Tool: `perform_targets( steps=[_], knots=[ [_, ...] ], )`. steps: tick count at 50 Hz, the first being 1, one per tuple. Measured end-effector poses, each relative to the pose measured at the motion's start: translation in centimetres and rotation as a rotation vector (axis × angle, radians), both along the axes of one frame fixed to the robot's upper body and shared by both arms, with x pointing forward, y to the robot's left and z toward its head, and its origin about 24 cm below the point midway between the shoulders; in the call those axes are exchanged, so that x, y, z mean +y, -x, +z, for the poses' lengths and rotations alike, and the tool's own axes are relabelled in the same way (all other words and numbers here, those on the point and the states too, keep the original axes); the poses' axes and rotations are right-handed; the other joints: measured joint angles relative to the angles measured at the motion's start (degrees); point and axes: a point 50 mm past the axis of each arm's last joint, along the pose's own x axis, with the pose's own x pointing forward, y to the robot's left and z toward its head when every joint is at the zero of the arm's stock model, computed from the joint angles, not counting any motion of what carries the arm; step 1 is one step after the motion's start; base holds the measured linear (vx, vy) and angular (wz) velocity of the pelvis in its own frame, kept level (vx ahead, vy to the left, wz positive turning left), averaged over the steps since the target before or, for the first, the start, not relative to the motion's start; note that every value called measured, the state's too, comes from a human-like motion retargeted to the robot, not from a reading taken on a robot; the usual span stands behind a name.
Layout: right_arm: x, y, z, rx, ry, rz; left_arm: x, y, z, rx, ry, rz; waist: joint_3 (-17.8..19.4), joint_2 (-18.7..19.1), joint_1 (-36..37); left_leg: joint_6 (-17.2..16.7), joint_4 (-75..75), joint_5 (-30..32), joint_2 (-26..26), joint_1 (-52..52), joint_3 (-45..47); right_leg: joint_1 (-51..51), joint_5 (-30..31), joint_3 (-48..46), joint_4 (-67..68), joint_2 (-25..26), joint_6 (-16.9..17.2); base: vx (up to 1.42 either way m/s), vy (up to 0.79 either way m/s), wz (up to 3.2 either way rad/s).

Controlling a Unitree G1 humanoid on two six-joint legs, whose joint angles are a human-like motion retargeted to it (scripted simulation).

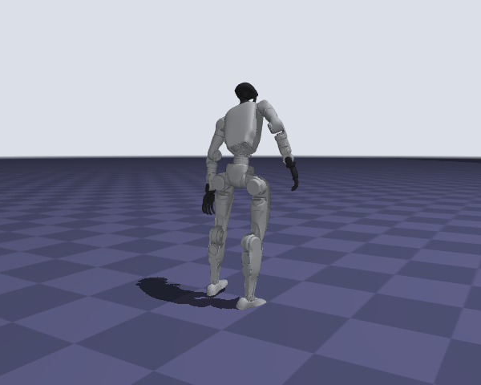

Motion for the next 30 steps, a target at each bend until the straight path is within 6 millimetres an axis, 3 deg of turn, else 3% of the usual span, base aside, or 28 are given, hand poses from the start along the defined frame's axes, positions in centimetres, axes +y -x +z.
perform_targets(
  steps=[5, 8, 10, 13, 16, 20, 25, 30],
  knots=[
    [-0.7, 0.1, 0.2, -0.004, 0.017, -0.002, 0.7, 5.8, -2.2, 0.121, 0.052, 0.140, -0.95, -1.26, 2.05, -1.46, 0.00, -3.37, 2.19, -5.00, 5.35, 2.33, -3.27, 1.81, 1.06, 1.26, 0.00, 0.41, 0.09, -0.42],
    [-0.9, 0.7, -0.1, 0.020, 0.025, 0.000, 1.0, 9.1, -3.0, 0.171, 0.064, 0.241, -2.15, -2.30, 2.83, -1.26, 0.00, 0.47, 3.34, -2.95, 5.82, 5.03, -5.94, 4.41, 2.02, 1.80, 0.00, 0.49, 0.22, -0.74],
    [-0.9, 1.2, -0.4, 0.042, 0.024, 0.000, 1.2, 10.6, -3.2, 0.185, 0.056, 0.299, -2.94, -3.46, 2.94, -0.74, 0.00, 2.38, 3.81, -0.51, 6.79, 6.82, -7.23, 5.98, 2.75, 1.78, 0.00, 0.48, 0.24, -0.64],
    [-0.7, 2.4, -1.1, 0.087, 0.011, -0.006, 1.7, 10.7, -2.9, 0.174, 0.025, 0.332, -3.28, -5.32, 1.69, 0.19, 0.00, 0.71, 2.40, 3.29, 7.25, 9.58, -7.20, 5.66, 4.15, 0.00, 0.00, 0.44, 0.29, -0.03],
    [-0.4, 3.8, -1.7, 0.127, 0.000, -0.009, 2.4, 7.8, -1.7, 0.106, -0.020, 0.308, -2.28, -4.89, -0.50, -0.02, 0.00, -0.74, 2.75, 5.79, 5.20, 10.60, -7.34, 3.05, 6.72, 0.68, -3.20, 0.36, 0.20, 0.63],
    [-0.4, 5.4, -2.3, 0.185, 0.005, 0.021, 2.9, 1.1, 1.4, -0.074, -0.063, 0.218, -1.73, -3.27, -3.12, 0.28, 0.00, -1.41, 3.93, 6.57, 2.22, 5.78, -8.18, 0.40, 11.59, 1.79, -5.43, 0.30, 0.09, 0.65],
    [-0.1, 5.9, -2.9, 0.236, 0.011, 0.058, 2.3, -7.8, 7.6, -0.338, -0.085, 0.067, -1.02, -4.03, -4.58, 1.20, 0.00, -2.92, 2.52, 8.32, 0.91, 0.20, -5.98, -0.14, 7.19, 0.50, -2.77, 0.30, 0.03, 0.29],
    [0.2, 5.9, -3.1, 0.247, -0.019, 0.039, 1.0, -13.7, 13.9, -0.534, -0.119, -0.039, -0.14, -5.06, -5.22, 1.13, 0.01, -4.33, 1.13, 10.85, 0.45, -4.02, 4.93, -0.56, -1.28, 0.31, 0.00, 0.31, -0.11, 0.16]
  ],
)
